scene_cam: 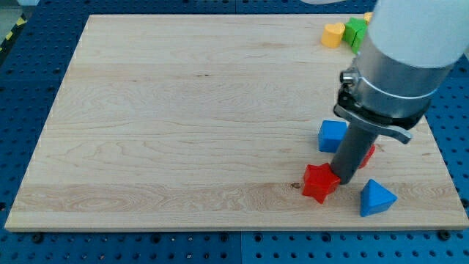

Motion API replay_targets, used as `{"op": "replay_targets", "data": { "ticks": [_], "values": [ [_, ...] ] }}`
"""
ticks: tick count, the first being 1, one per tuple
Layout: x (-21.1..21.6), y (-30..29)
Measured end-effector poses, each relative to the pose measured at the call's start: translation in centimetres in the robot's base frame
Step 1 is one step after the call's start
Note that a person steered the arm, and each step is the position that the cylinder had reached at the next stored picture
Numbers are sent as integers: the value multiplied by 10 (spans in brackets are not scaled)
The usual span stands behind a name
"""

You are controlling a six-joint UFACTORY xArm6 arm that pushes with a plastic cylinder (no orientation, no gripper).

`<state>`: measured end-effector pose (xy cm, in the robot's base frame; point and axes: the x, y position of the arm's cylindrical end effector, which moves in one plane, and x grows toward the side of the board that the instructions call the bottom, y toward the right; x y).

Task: Push the red star closer to blue triangle

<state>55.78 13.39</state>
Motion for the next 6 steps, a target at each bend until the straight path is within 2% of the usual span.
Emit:
{"op": "replay_targets", "data": {
  "ticks": [2, 3, 4, 5, 6],
  "values": [
    [-38, -13],
    [-37, -18],
    [10, -23],
    [39, -1],
    [16, 4]
  ]
}}
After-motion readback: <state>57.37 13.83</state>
